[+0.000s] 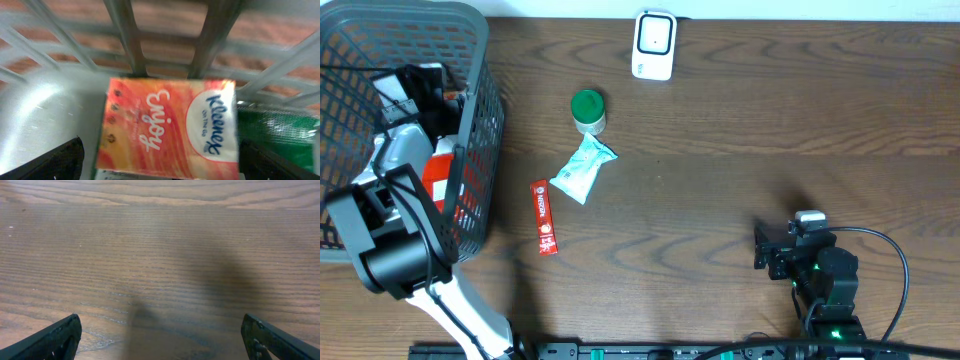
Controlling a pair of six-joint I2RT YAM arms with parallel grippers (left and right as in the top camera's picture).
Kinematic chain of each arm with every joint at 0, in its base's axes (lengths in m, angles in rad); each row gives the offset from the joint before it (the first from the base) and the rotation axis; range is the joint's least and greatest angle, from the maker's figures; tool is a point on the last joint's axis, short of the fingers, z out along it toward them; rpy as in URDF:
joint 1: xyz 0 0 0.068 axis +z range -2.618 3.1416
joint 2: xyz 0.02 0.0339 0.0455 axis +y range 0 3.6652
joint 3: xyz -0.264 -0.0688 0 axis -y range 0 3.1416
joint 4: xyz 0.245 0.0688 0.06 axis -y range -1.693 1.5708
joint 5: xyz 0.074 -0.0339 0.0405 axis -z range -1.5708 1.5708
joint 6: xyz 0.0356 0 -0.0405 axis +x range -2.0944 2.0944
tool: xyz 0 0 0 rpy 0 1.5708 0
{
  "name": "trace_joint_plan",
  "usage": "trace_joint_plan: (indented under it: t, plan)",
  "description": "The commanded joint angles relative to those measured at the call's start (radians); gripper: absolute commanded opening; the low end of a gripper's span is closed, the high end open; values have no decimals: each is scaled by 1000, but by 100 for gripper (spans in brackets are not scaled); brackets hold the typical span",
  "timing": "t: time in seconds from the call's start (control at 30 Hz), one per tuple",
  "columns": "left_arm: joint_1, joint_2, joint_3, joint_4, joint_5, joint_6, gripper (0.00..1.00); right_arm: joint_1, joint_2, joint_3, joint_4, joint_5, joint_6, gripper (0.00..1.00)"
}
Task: Scan the item barcode
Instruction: 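Close the left gripper on the Kleenex tissue pack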
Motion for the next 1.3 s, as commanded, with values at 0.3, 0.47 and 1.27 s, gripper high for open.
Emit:
trace_joint_plan:
  t: [0.3,0.47,1.27]
  plan:
    - [4,61,27,30,-9,-8,98,7,2,-2,-4,6,26,99]
    - [4,61,27,40,-8,-9,83,7,2,-2,-4,6,34,99]
    - [4,-142,27,24,-5,-33,62,7,2,-2,-5,11,32,99]
